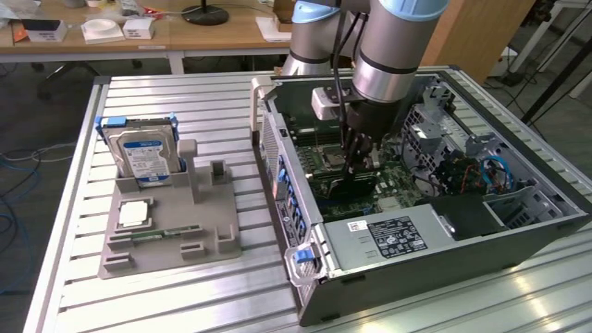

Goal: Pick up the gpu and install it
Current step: 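Press down on the gpu until it lock into place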

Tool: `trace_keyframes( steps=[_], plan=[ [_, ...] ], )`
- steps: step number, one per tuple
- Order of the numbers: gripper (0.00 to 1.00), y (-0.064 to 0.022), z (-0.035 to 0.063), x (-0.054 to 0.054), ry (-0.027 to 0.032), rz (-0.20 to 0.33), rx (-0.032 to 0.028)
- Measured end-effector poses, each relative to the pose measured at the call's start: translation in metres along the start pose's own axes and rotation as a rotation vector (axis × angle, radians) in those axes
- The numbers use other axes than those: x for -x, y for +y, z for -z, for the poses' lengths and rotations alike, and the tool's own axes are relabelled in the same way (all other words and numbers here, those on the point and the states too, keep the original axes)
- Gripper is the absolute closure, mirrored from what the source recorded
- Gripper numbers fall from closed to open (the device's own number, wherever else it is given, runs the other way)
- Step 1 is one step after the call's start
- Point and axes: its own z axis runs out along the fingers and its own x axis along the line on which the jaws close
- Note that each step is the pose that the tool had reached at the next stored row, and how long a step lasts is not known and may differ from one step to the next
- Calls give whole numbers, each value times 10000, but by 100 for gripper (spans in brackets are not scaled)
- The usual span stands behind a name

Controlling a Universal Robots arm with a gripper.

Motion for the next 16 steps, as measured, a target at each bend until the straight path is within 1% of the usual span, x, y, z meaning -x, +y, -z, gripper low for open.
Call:
trace_keyframes(
  steps=[4,14,16],
  plan=[
    [89,0,-1,0,1,1,-1],
    [89,0,-68,-1,11,1,3],
    [89,1,-70,0,2,0,1]
  ],
)
